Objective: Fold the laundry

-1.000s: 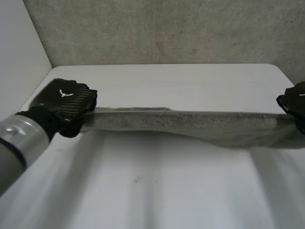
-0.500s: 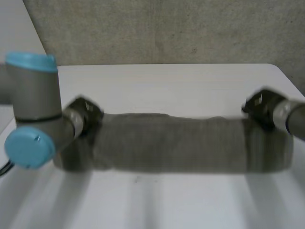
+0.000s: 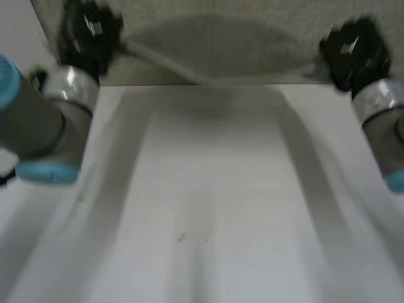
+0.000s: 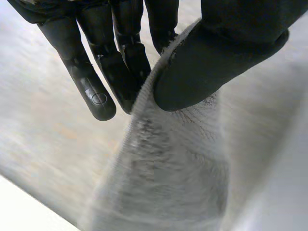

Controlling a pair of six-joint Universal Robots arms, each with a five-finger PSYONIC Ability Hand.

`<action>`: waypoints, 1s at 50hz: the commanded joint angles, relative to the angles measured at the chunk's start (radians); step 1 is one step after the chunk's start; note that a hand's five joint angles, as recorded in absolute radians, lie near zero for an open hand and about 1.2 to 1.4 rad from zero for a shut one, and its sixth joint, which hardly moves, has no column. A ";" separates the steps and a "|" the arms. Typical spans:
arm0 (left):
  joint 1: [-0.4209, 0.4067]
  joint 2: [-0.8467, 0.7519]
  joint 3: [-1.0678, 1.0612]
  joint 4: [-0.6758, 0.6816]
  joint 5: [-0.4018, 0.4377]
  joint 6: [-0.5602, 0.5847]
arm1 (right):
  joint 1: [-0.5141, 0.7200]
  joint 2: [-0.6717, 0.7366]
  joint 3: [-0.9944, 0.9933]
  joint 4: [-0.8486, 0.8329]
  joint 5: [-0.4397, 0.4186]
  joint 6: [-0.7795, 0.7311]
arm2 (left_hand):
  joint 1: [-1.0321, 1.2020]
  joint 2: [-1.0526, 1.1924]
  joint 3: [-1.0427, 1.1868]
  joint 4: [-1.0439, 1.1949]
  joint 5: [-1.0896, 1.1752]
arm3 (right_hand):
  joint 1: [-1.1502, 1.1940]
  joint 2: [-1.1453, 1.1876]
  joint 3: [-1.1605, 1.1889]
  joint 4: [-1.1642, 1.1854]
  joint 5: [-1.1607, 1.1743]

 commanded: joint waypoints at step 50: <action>-0.005 -0.431 0.210 -0.358 -0.129 0.035 | 0.054 0.456 -0.159 0.028 0.080 -0.136 | 0.189 0.178 0.180 0.178 0.180 | 0.419 0.219 0.205 0.204 0.222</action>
